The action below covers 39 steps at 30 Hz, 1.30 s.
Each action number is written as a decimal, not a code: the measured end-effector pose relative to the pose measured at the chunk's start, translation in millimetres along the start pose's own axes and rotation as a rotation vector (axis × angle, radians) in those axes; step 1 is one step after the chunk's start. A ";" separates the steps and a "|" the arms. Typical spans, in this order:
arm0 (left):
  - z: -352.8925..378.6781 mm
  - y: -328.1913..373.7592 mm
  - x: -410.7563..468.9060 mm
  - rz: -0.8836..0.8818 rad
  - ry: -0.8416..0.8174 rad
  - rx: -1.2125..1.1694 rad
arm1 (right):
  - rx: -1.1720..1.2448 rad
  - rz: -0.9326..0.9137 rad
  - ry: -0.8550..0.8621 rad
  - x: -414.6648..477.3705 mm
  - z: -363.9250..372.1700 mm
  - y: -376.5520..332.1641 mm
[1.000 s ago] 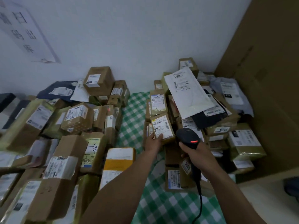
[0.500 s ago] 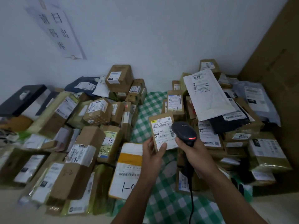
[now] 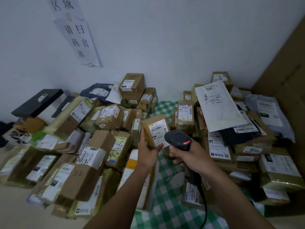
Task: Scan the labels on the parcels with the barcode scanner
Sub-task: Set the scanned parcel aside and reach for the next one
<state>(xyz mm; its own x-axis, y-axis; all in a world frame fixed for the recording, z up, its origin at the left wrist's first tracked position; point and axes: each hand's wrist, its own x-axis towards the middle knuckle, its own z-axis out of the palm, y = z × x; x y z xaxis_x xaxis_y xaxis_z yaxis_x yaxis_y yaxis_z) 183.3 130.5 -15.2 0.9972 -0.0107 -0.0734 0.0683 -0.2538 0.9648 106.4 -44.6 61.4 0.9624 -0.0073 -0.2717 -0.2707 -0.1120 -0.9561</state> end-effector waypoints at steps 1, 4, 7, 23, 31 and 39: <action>1.3 -4.8 4.4 -0.003 0.015 0.008 | 0.007 -0.003 -0.005 -0.2 0.3 -1.7; 7.4 -38.6 27.1 -0.037 0.061 0.045 | 0.017 0.003 -0.014 -1.8 0.1 -4.7; 12.3 -56.7 37.5 -0.039 0.077 0.093 | 0.012 0.022 -0.034 -3.8 -1.4 -5.7; -15.8 15.8 -9.1 -0.096 -0.019 0.011 | 0.053 0.057 -0.070 0.2 0.4 2.7; -91.4 -9.5 -56.3 -0.243 0.094 0.024 | 0.036 0.127 -0.139 11.2 32.0 16.7; -81.9 -25.1 -61.3 -0.131 0.226 0.509 | 0.038 0.155 -0.165 17.0 47.4 17.5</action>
<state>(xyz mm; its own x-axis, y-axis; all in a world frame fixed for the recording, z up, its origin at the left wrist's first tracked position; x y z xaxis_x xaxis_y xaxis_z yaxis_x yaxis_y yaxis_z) 122.8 216.7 -14.3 0.9666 0.2451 -0.0744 0.2250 -0.6737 0.7039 116.9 0.4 34.8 0.8933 0.1412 -0.4268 -0.4186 -0.0847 -0.9042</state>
